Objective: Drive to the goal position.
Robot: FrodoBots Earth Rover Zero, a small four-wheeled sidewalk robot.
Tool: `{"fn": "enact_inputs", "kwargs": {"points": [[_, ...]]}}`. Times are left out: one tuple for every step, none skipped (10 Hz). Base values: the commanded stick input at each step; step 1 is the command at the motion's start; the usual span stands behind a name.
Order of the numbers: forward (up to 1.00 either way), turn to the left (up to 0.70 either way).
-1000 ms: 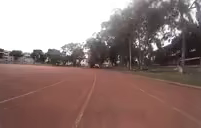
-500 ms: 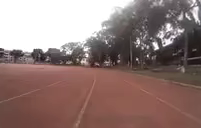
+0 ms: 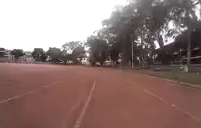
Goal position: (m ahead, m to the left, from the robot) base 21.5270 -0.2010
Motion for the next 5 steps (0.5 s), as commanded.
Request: {"fn": "enact_inputs", "kwargs": {"points": [[0.5, 0.0], [0.5, 0.0], [0.5, 0.0], [0.5, 0.0], [0.5, 0.0]]}}
